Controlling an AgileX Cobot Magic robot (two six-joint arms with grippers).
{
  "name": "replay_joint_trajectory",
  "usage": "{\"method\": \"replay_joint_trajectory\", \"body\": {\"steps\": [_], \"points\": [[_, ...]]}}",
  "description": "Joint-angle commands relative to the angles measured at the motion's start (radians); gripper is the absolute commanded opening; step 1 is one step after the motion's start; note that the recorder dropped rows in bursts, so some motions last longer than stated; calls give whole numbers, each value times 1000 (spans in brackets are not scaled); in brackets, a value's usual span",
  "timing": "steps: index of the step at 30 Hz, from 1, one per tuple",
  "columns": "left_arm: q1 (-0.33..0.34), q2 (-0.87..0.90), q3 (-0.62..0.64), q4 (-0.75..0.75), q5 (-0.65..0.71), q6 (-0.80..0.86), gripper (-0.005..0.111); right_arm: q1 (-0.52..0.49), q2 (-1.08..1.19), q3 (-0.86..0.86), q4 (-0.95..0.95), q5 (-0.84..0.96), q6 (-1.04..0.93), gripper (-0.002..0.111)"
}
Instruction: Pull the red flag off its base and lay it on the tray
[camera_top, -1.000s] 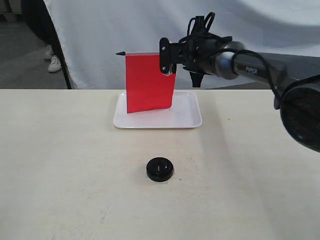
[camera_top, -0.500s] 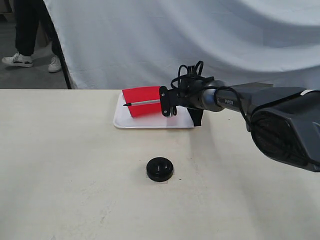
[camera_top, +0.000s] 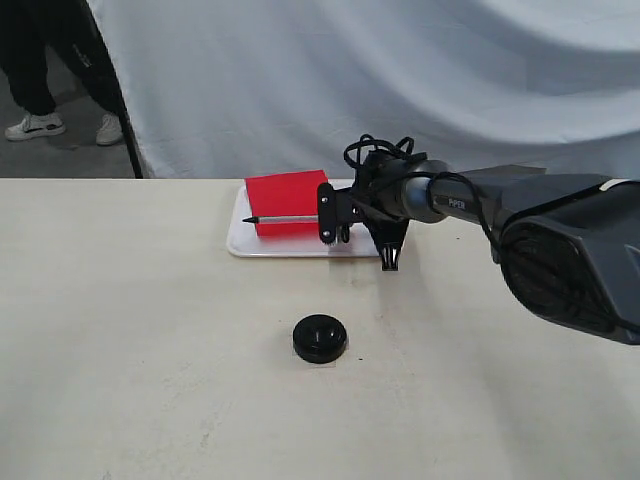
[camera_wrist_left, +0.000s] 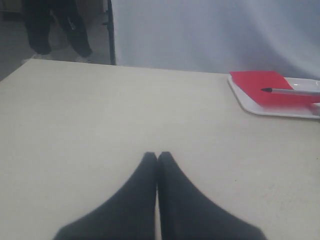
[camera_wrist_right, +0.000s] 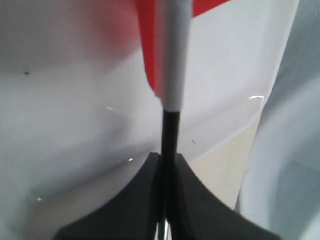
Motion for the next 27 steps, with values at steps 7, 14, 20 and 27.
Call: {"method": "replay_joint_trajectory", "body": {"steps": [7, 14, 20, 27], "points": [[-4, -2, 2, 0, -5, 5, 0, 1, -11, -9, 137, 21, 3, 65], [-4, -2, 2, 0, -5, 5, 0, -15, -94, -9, 333, 138, -97, 65], [-4, -2, 2, 0, -5, 5, 0, -45, -206, -9, 502, 329, 37, 8], [-4, -2, 2, 0, -5, 5, 0, -288, -307, 63, 907, 593, 205, -1]]}}
